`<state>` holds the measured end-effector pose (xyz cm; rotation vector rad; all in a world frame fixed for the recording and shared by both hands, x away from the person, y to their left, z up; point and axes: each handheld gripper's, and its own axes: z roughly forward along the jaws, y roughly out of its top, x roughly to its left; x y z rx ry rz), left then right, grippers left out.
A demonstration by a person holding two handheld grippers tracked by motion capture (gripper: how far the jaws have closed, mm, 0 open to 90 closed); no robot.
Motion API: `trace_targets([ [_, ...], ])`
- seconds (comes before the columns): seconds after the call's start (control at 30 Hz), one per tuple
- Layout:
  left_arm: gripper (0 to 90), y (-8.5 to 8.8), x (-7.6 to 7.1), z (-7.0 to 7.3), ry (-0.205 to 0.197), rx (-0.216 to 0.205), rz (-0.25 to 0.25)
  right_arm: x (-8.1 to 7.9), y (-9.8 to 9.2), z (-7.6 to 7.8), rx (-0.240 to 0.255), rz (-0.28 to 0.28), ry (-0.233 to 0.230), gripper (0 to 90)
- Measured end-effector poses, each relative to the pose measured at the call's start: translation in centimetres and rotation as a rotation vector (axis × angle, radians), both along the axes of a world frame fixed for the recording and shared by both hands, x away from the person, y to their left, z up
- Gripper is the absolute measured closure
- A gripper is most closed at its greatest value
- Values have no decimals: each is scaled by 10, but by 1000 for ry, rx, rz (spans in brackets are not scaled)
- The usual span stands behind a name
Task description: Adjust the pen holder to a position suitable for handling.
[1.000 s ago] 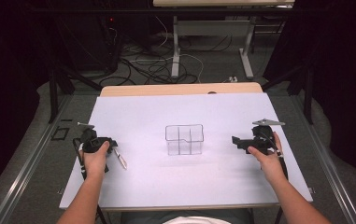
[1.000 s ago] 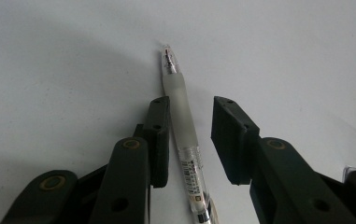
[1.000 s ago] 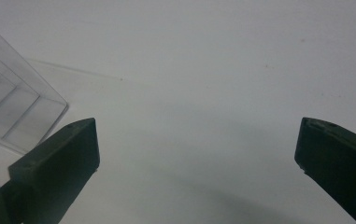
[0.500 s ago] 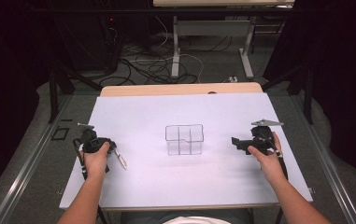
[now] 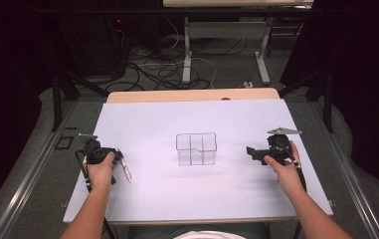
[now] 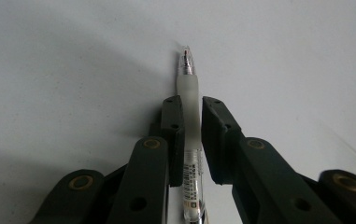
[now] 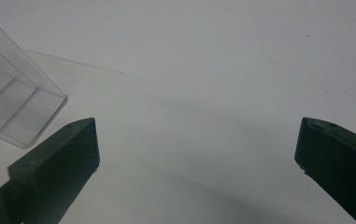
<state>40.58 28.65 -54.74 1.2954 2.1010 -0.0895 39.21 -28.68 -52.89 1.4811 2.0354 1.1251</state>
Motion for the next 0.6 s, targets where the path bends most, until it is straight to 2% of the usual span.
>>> trace_targets([
  [0.13,802,-1,0,1,-9,2,-6,0,0,0,-1,4,0,0],
  [0.37,804,-1,-3,5,-30,-19,-18,0,0,0,3,3,1,0],
  [0.6,805,-5,-5,12,-59,0,-37,0,0,0,2,0,1,0],
])
